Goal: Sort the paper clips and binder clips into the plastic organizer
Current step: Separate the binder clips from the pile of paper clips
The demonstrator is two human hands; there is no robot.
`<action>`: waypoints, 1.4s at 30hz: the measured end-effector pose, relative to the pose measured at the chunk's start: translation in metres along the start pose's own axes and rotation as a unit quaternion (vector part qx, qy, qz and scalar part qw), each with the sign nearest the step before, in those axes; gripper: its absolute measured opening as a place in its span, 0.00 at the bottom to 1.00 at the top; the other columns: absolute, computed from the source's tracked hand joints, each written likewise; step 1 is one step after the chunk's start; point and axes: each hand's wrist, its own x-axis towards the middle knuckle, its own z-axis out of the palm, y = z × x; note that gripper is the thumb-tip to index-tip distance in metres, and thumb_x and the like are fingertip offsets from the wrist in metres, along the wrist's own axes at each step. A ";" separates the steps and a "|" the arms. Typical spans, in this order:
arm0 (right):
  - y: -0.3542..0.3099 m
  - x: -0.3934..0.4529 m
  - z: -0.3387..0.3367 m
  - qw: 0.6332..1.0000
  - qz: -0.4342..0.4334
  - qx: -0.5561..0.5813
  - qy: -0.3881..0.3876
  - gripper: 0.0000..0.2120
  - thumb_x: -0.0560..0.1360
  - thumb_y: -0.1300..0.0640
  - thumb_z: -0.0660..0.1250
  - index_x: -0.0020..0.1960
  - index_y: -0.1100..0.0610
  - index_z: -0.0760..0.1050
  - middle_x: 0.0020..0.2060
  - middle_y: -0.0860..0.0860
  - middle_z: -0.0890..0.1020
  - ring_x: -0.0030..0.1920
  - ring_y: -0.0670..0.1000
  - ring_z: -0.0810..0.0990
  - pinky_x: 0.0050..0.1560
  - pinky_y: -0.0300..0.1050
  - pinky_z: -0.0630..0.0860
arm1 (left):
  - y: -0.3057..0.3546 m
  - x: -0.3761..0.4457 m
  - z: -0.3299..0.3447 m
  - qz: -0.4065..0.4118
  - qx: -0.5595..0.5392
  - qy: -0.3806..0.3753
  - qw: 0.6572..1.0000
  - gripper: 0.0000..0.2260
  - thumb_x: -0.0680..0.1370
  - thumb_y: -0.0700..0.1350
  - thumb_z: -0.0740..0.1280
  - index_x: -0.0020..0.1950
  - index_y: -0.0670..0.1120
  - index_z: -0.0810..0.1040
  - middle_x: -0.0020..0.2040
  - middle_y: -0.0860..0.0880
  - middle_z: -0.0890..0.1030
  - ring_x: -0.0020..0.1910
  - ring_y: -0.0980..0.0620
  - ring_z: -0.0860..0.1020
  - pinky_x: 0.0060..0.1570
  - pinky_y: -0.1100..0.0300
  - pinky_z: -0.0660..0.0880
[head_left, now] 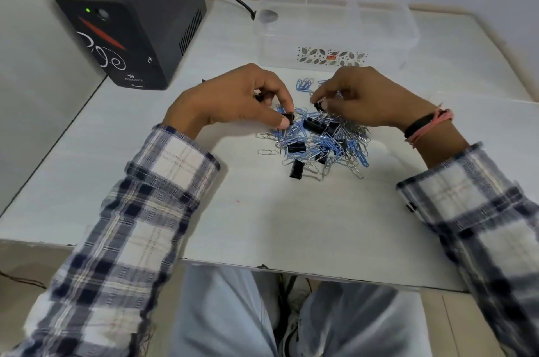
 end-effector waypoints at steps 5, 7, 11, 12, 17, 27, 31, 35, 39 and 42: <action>0.008 -0.001 0.007 0.998 -0.039 -0.025 0.039 0.09 0.79 0.63 0.68 0.55 0.57 0.85 0.47 0.55 0.83 0.46 0.49 0.75 0.46 0.37 0.68 | 0.005 -0.003 0.001 0.004 -0.047 0.010 0.999 0.09 0.73 0.43 0.79 0.51 0.44 0.85 0.42 0.48 0.84 0.41 0.53 0.79 0.47 0.58 0.75; 0.010 0.000 0.008 0.997 -0.043 -0.023 0.065 0.08 0.78 0.64 0.68 0.53 0.59 0.85 0.46 0.54 0.84 0.45 0.48 0.76 0.47 0.34 0.69 | 0.006 -0.004 0.000 0.019 -0.081 0.026 0.996 0.08 0.73 0.40 0.79 0.50 0.40 0.84 0.48 0.40 0.86 0.47 0.45 0.83 0.55 0.50 0.79; 0.008 -0.001 0.007 0.996 -0.024 0.004 0.088 0.08 0.79 0.64 0.66 0.53 0.60 0.84 0.45 0.48 0.81 0.44 0.46 0.75 0.46 0.24 0.67 | 0.006 -0.005 -0.002 0.061 -0.194 0.055 0.978 0.06 0.76 0.34 0.74 0.51 0.41 0.81 0.45 0.42 0.85 0.49 0.42 0.83 0.51 0.49 0.79; 0.008 -0.001 0.007 0.995 -0.014 0.016 0.095 0.08 0.80 0.64 0.65 0.54 0.59 0.83 0.46 0.49 0.81 0.45 0.47 0.75 0.47 0.30 0.71 | 0.007 -0.004 -0.003 0.072 -0.237 0.063 0.967 0.06 0.77 0.32 0.71 0.50 0.41 0.79 0.44 0.44 0.84 0.50 0.40 0.84 0.50 0.50 0.80; 0.006 -0.003 -0.006 0.892 0.085 0.429 0.113 0.08 0.83 0.62 0.61 0.55 0.60 0.79 0.47 0.56 0.81 0.42 0.49 0.76 0.43 0.44 0.78 | 0.015 0.002 0.002 0.054 -0.421 0.118 0.898 0.07 0.75 0.32 0.57 0.44 0.40 0.73 0.39 0.46 0.73 0.39 0.43 0.84 0.41 0.53 0.80; 0.002 -0.010 -0.022 0.504 0.167 0.838 0.124 0.10 0.78 0.58 0.60 0.45 0.64 0.75 0.42 0.61 0.77 0.40 0.57 0.79 0.40 0.47 0.79 | 0.021 0.007 0.023 0.036 -0.203 0.101 0.973 0.08 0.75 0.31 0.67 0.49 0.40 0.83 0.42 0.45 0.79 0.28 0.51 0.68 0.30 0.61 0.62; 0.008 -0.016 -0.027 0.859 0.172 0.473 0.095 0.08 0.74 0.58 0.73 0.37 0.58 0.80 0.30 0.54 0.70 0.26 0.51 0.66 0.26 0.39 0.60 | 0.014 0.011 0.036 0.023 0.044 0.070 0.996 0.11 0.75 0.43 0.77 0.56 0.47 0.87 0.48 0.57 0.84 0.37 0.66 0.79 0.41 0.69 0.72; 0.007 -0.028 -0.030 0.948 0.117 0.293 -0.047 0.07 0.71 0.61 0.78 0.49 0.60 0.85 0.25 0.55 0.71 0.24 0.51 0.67 0.25 0.38 0.63 | 0.011 0.016 0.041 0.036 0.100 0.064 0.992 0.11 0.74 0.46 0.78 0.57 0.50 0.87 0.52 0.49 0.83 0.50 0.55 0.81 0.52 0.59 0.76; 0.009 -0.030 -0.030 0.957 0.095 0.249 -0.117 0.10 0.73 0.63 0.76 0.54 0.56 0.86 0.25 0.57 0.70 0.24 0.49 0.69 0.24 0.38 0.66 | 0.013 0.016 0.041 0.059 0.091 0.066 0.992 0.09 0.77 0.45 0.75 0.56 0.49 0.87 0.48 0.52 0.83 0.41 0.60 0.79 0.41 0.67 0.72; 0.015 -0.030 -0.030 0.958 0.089 0.242 -0.123 0.10 0.74 0.64 0.75 0.54 0.56 0.86 0.24 0.54 0.71 0.23 0.49 0.68 0.26 0.40 0.66 | 0.016 0.014 0.039 0.058 0.030 0.097 0.993 0.06 0.80 0.43 0.72 0.55 0.44 0.86 0.46 0.53 0.82 0.34 0.65 0.76 0.38 0.74 0.69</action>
